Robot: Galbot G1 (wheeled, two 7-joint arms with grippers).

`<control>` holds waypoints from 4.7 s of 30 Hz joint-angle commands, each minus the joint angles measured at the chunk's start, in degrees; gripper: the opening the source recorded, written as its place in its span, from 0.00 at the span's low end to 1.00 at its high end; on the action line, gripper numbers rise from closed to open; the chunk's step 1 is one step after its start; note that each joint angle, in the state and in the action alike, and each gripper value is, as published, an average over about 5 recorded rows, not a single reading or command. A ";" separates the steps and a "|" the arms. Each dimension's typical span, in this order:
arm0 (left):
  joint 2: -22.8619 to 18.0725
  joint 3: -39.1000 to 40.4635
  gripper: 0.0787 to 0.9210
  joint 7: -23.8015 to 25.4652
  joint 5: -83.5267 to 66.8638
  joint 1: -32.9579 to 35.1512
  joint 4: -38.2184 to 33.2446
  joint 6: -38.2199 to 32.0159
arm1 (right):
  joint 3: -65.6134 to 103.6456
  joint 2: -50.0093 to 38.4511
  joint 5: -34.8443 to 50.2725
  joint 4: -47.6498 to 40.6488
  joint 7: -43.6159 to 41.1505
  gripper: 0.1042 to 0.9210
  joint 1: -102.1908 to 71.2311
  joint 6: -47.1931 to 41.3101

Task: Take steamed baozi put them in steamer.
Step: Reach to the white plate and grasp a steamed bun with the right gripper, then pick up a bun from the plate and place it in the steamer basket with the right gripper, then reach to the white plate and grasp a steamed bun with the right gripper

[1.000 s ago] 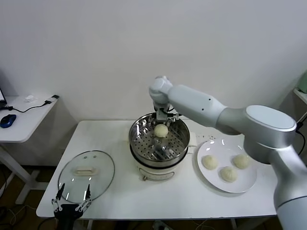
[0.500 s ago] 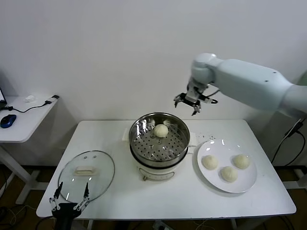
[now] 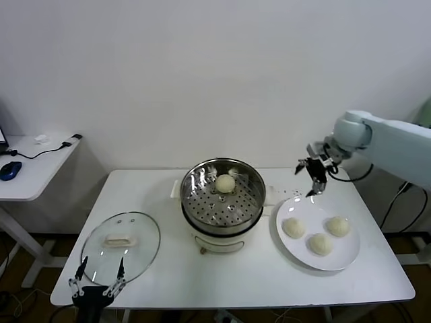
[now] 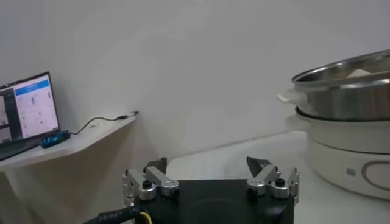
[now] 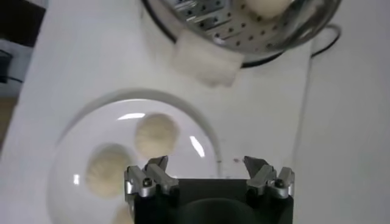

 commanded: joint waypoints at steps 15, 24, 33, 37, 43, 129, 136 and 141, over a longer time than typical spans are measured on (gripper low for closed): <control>-0.18 -0.11 0.88 0.01 0.43 0.37 0.44 0.15 | 18.64 6.22 -10.72 -11.32 -0.54 0.88 -25.90 -3.16; -0.27 -0.06 0.88 -0.01 0.93 0.50 0.89 -0.22 | 21.32 8.59 -11.81 -14.67 0.11 0.88 -27.62 -2.56; -0.26 -0.04 0.88 -0.01 1.09 0.40 1.01 -0.30 | 21.78 8.86 -11.79 -15.30 -0.21 0.85 -27.52 -2.61; -0.23 -0.05 0.88 -0.03 1.08 0.44 1.03 -0.38 | 21.82 8.64 -11.55 -15.08 -0.57 0.78 -27.18 -2.65; -0.27 0.03 0.88 -0.07 1.03 0.66 1.00 -0.59 | 21.72 8.10 -10.39 -14.52 -0.84 0.68 -26.48 -3.01; 1.32 1.63 0.88 -0.89 -1.02 0.68 2.18 -2.06 | -8.46 35.89 31.37 -10.86 9.61 0.88 6.03 -13.94; 1.22 1.90 0.88 -0.80 -0.27 0.34 1.92 -1.85 | -9.41 20.98 28.49 -1.45 5.59 0.88 15.36 -10.61; 0.98 2.11 0.88 -0.71 0.60 -0.02 1.72 -1.54 | -10.45 9.72 23.29 4.45 2.11 0.88 19.50 -8.01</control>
